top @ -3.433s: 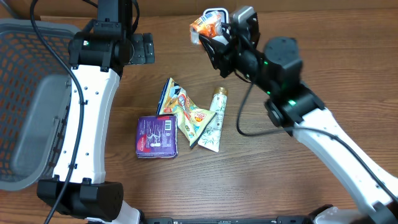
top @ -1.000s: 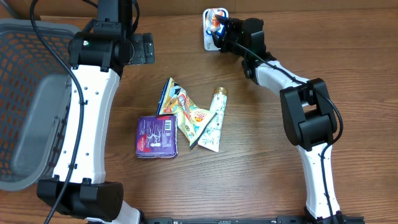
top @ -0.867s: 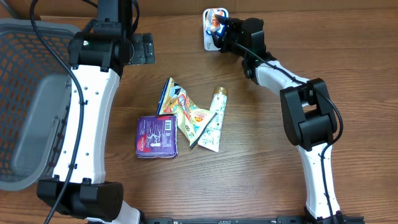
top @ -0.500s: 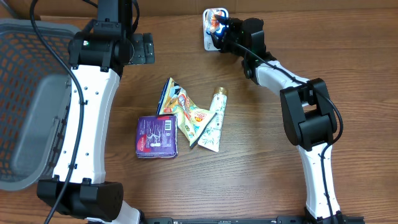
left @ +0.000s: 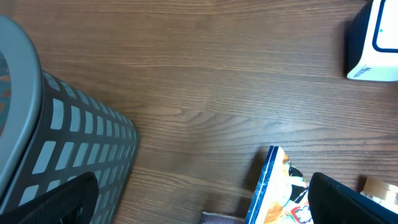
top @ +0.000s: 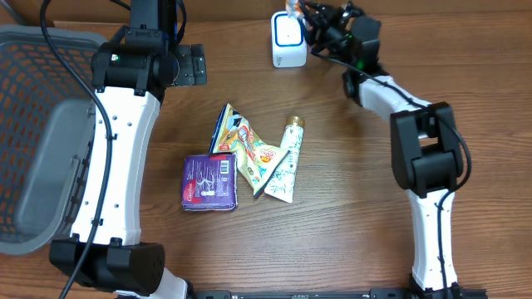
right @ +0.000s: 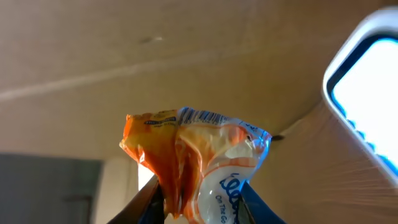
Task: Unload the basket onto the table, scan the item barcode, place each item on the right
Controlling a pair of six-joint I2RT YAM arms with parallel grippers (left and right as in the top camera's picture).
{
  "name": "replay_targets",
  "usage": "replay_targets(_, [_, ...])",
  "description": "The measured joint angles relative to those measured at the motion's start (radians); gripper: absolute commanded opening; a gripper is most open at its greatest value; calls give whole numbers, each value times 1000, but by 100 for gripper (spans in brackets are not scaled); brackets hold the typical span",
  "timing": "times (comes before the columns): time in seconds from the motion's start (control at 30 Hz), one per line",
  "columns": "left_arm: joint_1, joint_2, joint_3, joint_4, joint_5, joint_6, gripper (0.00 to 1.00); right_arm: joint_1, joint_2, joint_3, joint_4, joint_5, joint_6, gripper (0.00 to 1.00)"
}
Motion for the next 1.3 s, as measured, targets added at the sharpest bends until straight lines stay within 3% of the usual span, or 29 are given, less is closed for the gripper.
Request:
replay_targets(0.1, [0, 0, 0, 0, 0, 0, 100, -24, -68, 5, -296, -29, -201, 17])
replay_targets(0.13, [0, 0, 0, 1, 0, 0, 100, -33, -106, 7, -491, -5, -321, 16])
replay_targets(0.2, [0, 0, 0, 0, 0, 0, 100, -40, -164, 5, -702, 58, -464, 15])
replay_targets(0.37, [0, 0, 0, 0, 0, 0, 100, -52, -363, 4, -1169, 388, -826, 11])
replay_targets(0.5, [0, 0, 0, 0, 0, 0, 100, -68, -563, 7, -1460, 674, -962, 11])
replay_targets(0.6, [0, 0, 0, 0, 0, 0, 100, -124, -691, 17, -1685, 879, -990, 18])
replay_targets(0.7, [0, 0, 0, 0, 0, 0, 100, -254, -743, 26, -1881, 1020, -971, 18])
replay_targets(0.87, [0, 0, 0, 0, 0, 0, 100, -552, -719, -95, -1904, 1082, -925, 18])
replay_targets(1.03, [0, 0, 0, 0, 0, 0, 100, -846, -691, -301, -1683, 1000, -912, 21])
replay_targets(1.2, [0, 0, 0, 0, 0, 0, 100, -1022, -678, -439, -1542, 861, -947, 18])
replay_targets(1.3, [0, 0, 0, 0, 0, 0, 100, -1044, -672, -452, -1521, 786, -974, 19])
